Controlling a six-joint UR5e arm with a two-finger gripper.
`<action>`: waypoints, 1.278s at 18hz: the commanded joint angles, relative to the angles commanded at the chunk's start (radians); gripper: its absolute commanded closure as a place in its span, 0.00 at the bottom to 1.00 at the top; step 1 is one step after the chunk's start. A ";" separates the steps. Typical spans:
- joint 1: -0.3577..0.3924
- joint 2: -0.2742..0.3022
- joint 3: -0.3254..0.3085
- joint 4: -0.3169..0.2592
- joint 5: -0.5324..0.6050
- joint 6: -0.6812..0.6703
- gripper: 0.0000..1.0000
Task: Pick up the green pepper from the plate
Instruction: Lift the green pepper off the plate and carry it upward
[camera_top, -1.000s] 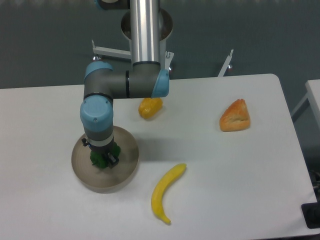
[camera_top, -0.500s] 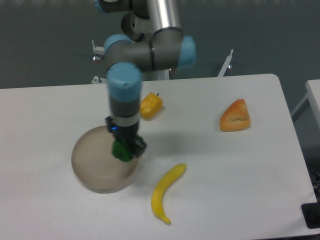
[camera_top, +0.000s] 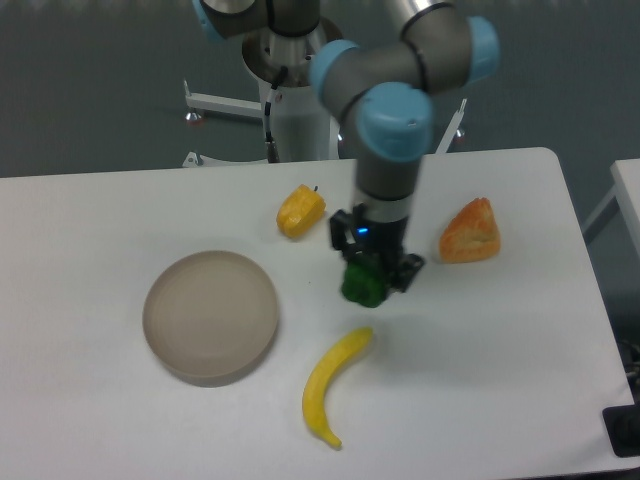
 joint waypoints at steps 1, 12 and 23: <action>0.024 -0.014 0.018 -0.025 0.015 0.052 0.66; 0.051 -0.049 0.058 -0.077 0.130 0.232 0.67; 0.055 -0.051 0.052 -0.076 0.087 0.313 0.66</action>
